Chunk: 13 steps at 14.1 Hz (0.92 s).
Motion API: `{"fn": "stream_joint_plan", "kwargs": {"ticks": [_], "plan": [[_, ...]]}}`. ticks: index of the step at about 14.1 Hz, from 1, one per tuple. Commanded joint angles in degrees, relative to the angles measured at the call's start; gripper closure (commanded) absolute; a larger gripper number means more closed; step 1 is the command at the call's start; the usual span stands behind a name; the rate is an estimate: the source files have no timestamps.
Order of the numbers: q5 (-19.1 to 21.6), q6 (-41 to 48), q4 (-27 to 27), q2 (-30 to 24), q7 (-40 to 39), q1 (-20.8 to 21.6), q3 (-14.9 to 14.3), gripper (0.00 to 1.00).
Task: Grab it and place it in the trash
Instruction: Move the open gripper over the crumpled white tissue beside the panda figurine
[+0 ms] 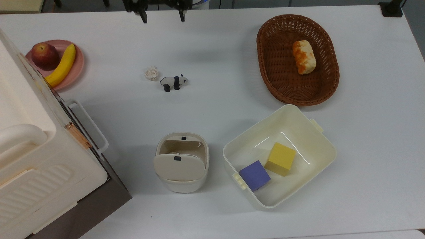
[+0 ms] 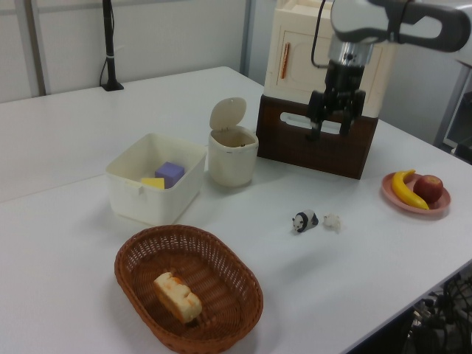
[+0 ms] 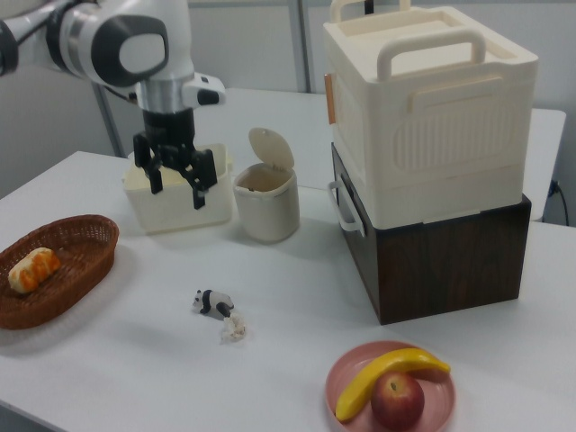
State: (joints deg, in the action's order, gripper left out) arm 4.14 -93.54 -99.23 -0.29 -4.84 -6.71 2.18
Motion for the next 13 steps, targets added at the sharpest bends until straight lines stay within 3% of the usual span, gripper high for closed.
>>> {"fn": "stream_joint_plan", "kwargs": {"ticks": [1, 2, 4, 6, 9, 13], "plan": [[-8.15, -4.89, -5.62, -0.25, -16.35, -0.14, 1.25, 0.00], [-11.49, -4.55, -6.06, 0.28, -29.74, -0.14, 1.25, 0.00], [-15.02, -4.54, -7.28, 0.37, -46.92, -1.10, 1.25, 0.00], [-17.58, -5.41, -9.39, 0.55, -54.45, -1.20, 1.25, 0.00], [-18.65, -12.95, -13.25, 3.52, -59.13, -1.20, 1.33, 0.00], [-18.38, -20.00, -16.35, 6.34, -56.26, -1.11, 1.42, 0.00]]}}
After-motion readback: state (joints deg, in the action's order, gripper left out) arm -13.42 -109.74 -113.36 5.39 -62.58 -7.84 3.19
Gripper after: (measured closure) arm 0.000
